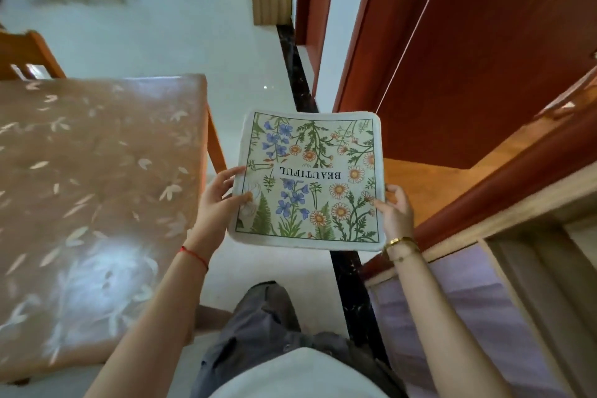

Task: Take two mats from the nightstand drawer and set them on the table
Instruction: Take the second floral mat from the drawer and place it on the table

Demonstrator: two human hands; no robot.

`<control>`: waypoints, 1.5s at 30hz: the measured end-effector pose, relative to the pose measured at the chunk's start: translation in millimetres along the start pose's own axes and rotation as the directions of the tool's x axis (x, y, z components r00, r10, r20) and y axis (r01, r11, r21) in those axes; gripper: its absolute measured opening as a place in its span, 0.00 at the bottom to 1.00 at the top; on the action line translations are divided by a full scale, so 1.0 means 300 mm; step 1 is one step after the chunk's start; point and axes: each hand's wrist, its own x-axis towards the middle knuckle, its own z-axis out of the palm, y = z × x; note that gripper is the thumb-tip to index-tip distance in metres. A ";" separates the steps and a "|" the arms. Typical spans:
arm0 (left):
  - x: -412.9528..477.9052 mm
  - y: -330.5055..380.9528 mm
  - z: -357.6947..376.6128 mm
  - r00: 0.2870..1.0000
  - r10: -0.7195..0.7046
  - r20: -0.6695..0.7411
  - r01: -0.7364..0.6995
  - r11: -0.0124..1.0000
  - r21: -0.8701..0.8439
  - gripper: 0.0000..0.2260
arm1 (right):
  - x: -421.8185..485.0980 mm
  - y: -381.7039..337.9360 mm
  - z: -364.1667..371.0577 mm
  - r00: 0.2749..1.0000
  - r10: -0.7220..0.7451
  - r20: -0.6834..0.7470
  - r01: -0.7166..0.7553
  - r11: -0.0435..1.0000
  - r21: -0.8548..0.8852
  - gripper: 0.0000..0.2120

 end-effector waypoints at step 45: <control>2.329 0.754 -0.065 0.762 0.056 -0.645 -0.220 0.960 -0.175 0.23 | 2.375 -1.028 1.860 0.753 -0.115 0.647 0.193 0.980 -0.050 0.12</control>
